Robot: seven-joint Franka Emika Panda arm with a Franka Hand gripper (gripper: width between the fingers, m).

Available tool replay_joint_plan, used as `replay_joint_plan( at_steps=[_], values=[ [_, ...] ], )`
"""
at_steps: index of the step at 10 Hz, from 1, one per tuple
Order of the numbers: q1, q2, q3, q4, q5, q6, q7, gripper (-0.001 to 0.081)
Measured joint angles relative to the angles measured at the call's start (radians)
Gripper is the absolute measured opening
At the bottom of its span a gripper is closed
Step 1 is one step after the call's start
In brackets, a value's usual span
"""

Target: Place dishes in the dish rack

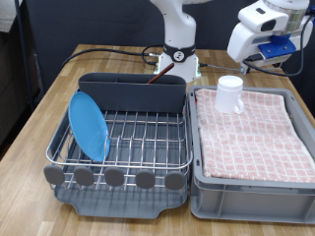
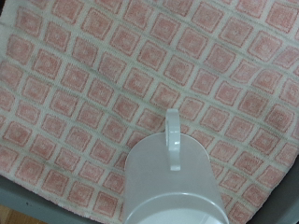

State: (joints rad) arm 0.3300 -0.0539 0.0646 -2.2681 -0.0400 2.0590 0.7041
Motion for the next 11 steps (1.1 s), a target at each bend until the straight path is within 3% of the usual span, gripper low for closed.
replay_joint_plan(
  at_steps=[5,11],
  values=[
    [0.001,0.017,0.009,0.001,0.001,-0.045,-0.018,0.0802],
    [-0.001,0.118,0.008,0.001,0.000,-0.024,-0.021,0.0802]
  ],
)
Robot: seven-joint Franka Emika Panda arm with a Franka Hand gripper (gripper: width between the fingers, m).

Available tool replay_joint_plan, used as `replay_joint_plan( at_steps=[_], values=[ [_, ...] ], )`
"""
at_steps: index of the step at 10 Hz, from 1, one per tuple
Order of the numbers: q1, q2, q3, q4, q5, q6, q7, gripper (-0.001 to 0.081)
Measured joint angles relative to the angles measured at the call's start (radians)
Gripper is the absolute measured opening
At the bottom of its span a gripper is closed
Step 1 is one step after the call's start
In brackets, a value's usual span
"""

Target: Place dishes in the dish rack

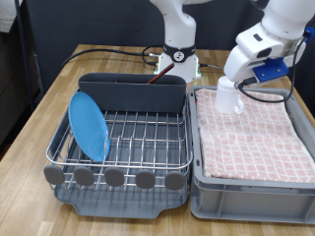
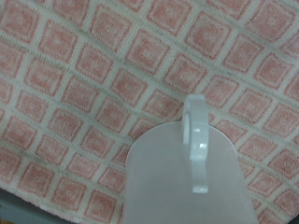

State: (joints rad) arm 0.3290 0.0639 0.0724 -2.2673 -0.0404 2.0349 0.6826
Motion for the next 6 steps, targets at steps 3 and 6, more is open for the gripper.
replay_joint_plan(
  at_steps=[3,6],
  values=[
    [0.000,0.027,-0.002,-0.010,-0.009,0.046,0.000,0.0802],
    [0.000,0.036,-0.002,-0.030,-0.022,0.068,0.000,0.0802]
  ],
)
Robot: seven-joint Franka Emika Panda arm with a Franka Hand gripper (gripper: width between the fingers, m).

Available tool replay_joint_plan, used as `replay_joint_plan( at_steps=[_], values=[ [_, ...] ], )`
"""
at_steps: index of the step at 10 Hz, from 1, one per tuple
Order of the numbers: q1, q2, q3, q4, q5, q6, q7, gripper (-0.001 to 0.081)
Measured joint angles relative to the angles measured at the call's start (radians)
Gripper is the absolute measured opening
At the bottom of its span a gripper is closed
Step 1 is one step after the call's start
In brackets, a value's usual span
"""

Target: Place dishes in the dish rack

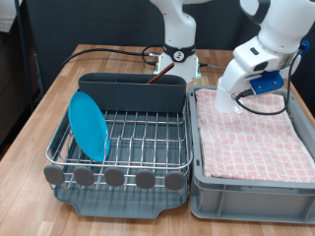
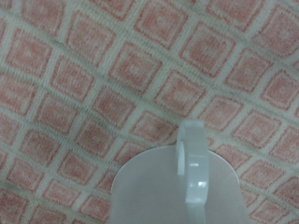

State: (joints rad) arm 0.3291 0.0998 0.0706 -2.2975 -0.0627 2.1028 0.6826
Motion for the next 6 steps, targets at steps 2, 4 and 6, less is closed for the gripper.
replay_joint_plan(
  at_steps=[2,4,6],
  values=[
    [0.000,0.000,-0.001,-0.019,-0.003,0.020,0.000,0.0802],
    [0.000,0.001,-0.007,-0.043,-0.006,0.053,-0.001,0.0802],
    [-0.002,0.001,-0.014,-0.067,-0.019,0.083,-0.002,0.0802]
  ],
)
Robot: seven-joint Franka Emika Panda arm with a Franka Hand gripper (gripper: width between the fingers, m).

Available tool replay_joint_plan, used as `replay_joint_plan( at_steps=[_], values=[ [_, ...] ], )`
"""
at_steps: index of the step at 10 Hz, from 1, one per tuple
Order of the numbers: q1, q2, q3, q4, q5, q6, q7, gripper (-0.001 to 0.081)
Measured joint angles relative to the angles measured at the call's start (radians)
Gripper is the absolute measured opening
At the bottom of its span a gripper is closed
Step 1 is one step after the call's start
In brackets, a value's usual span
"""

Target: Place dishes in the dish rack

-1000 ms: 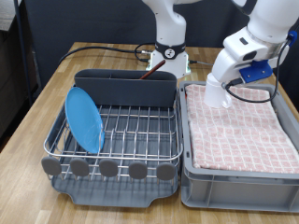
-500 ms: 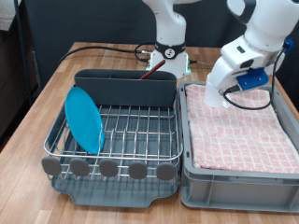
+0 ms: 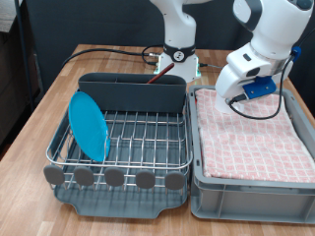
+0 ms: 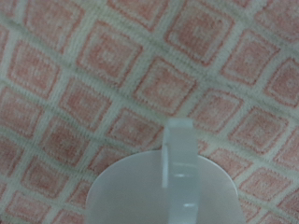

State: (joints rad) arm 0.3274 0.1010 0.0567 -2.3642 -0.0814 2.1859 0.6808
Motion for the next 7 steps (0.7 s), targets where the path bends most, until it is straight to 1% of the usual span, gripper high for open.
replay_joint_plan(
  at_steps=[3,6,7],
  values=[
    [-0.003,0.000,-0.008,-0.029,-0.006,0.041,-0.009,0.0802],
    [-0.003,0.000,-0.015,-0.047,-0.008,0.070,-0.015,0.0802],
    [-0.003,0.000,-0.017,-0.051,-0.008,0.075,-0.019,0.0709]
  ],
)
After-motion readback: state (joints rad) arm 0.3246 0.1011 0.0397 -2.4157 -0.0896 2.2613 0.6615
